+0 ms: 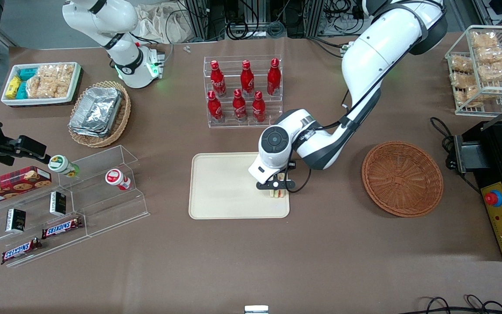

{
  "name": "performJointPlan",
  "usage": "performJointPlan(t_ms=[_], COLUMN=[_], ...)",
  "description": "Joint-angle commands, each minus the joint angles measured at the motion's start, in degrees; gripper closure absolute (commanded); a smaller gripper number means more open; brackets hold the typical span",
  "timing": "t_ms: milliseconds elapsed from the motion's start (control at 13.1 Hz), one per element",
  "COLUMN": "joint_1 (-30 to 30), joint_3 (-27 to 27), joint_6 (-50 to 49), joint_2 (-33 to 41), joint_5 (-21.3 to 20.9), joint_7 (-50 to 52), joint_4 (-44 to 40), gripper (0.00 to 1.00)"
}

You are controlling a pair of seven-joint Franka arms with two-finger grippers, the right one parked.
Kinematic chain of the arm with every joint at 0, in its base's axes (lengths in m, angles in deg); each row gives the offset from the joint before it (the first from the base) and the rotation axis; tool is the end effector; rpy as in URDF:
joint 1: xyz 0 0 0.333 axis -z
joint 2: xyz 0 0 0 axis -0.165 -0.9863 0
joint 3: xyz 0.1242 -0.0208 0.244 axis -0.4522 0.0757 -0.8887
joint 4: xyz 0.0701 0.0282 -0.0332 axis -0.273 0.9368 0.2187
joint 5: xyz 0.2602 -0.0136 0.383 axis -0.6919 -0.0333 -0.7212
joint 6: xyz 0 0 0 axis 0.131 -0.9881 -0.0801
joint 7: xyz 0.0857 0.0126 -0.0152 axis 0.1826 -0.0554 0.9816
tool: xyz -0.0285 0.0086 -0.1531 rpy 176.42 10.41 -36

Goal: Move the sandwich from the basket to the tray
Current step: 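Carry the sandwich to the cream tray and release it there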

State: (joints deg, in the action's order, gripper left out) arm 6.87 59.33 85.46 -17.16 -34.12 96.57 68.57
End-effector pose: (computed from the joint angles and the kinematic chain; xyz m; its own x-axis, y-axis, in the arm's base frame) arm 0.5340 -0.4939 0.1249 0.9961 0.0059 -0.0878 0.0025 -0.9993 -0.0380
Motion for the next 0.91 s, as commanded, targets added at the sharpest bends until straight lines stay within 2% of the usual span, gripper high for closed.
performJointPlan(t_ms=[0, 152, 229, 381, 610, 838], joint_1=[0.4, 0.0, -2.0, -6.0, -15.4, -25.3], joint_3=[-0.6, -0.7, -0.4, 0.7, 0.7, 0.6], joint_6=[-0.5, -3.6, -8.2, -16.6, -25.4, -30.9], joint_2=[0.9, 4.6, 7.7, 14.0, 23.2, 30.7], joint_5=[-0.9, -0.7, -0.4, 2.5, 7.8, 9.1], joint_7=[2.5, 3.5, 2.0, -7.0, -22.0, -37.2], joint_4=[-1.6, -1.4, -1.0, -0.4, 0.0, 0.0], gripper=[0.01, 0.01, 0.01, 0.01, 0.01, 0.0])
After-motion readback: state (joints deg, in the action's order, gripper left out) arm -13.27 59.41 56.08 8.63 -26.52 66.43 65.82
